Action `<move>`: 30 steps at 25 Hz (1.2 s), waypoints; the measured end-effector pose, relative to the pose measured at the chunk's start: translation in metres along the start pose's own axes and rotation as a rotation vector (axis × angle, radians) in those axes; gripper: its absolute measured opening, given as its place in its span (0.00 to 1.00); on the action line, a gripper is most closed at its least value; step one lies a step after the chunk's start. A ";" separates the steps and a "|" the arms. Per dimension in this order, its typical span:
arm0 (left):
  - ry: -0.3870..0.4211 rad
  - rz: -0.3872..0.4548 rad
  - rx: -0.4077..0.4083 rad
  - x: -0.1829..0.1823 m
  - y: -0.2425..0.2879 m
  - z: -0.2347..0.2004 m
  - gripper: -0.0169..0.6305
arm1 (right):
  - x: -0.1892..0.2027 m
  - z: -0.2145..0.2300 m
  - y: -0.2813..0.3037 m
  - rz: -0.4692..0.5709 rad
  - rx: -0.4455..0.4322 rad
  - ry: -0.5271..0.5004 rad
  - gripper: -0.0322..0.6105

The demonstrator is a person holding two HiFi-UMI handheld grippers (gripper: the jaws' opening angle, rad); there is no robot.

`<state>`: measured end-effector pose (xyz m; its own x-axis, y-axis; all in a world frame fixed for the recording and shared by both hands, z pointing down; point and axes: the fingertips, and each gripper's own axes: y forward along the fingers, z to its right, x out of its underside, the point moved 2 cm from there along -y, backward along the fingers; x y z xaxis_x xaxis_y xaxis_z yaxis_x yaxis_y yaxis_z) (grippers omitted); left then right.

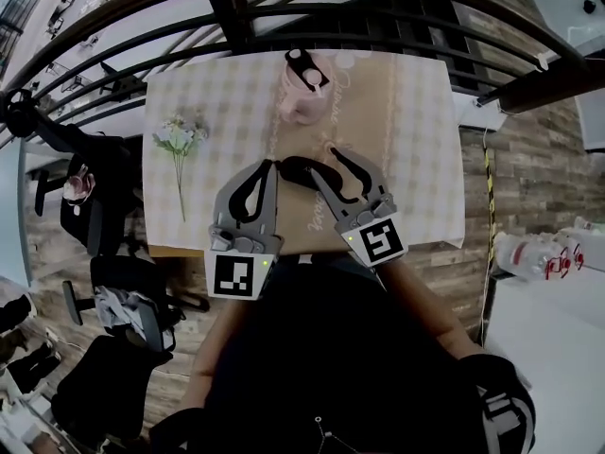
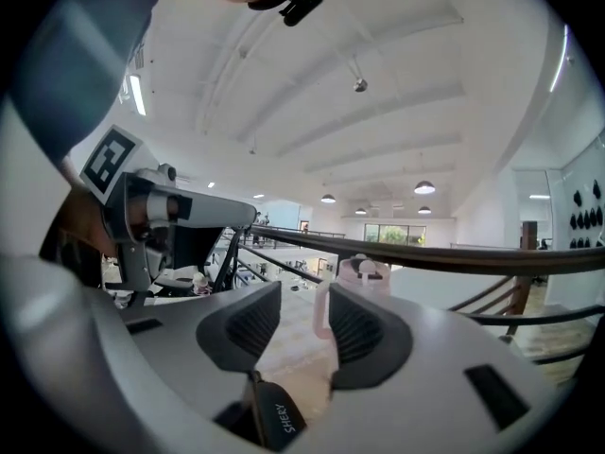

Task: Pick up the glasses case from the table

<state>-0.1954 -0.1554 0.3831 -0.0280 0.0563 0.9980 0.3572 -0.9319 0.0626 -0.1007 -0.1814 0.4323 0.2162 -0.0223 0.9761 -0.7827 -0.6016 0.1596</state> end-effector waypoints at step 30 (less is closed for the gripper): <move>-0.137 -0.146 0.051 0.079 0.038 -0.014 0.04 | 0.146 -0.022 0.029 -0.382 -0.227 -0.013 0.41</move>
<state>-0.1970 -0.1915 0.4639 0.0427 0.2410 0.9696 0.4053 -0.8912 0.2037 -0.1046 -0.1851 0.5826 0.5214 0.1564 0.8389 -0.7532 -0.3778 0.5386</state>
